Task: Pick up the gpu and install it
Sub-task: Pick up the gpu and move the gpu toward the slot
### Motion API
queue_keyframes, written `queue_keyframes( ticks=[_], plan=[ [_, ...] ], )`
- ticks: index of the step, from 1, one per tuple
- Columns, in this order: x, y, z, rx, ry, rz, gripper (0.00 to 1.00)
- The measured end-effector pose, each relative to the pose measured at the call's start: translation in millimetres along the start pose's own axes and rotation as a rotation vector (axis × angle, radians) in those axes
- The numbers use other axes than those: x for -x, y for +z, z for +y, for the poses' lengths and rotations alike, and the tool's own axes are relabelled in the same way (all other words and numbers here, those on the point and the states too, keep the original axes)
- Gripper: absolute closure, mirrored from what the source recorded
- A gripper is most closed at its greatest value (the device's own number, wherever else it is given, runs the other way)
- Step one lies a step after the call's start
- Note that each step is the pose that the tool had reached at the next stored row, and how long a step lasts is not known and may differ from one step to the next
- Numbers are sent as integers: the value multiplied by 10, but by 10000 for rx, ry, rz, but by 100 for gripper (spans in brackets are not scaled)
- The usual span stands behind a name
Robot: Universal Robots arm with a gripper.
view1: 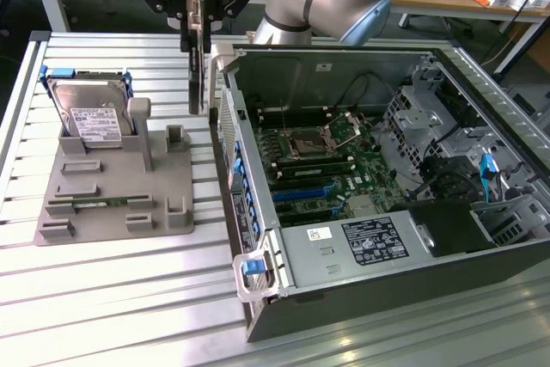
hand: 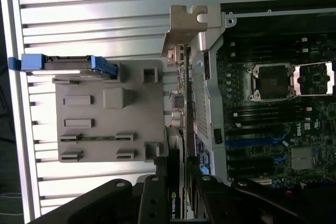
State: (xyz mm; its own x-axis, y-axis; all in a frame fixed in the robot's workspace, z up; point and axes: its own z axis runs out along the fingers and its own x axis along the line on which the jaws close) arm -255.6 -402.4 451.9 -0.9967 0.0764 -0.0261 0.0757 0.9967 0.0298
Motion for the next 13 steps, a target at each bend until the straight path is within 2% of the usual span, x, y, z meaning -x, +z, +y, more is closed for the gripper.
queue_keyframes(
  ticks=[13],
  plan=[
    [358, 10, 27, 0, 0, 1, 74]
  ],
)
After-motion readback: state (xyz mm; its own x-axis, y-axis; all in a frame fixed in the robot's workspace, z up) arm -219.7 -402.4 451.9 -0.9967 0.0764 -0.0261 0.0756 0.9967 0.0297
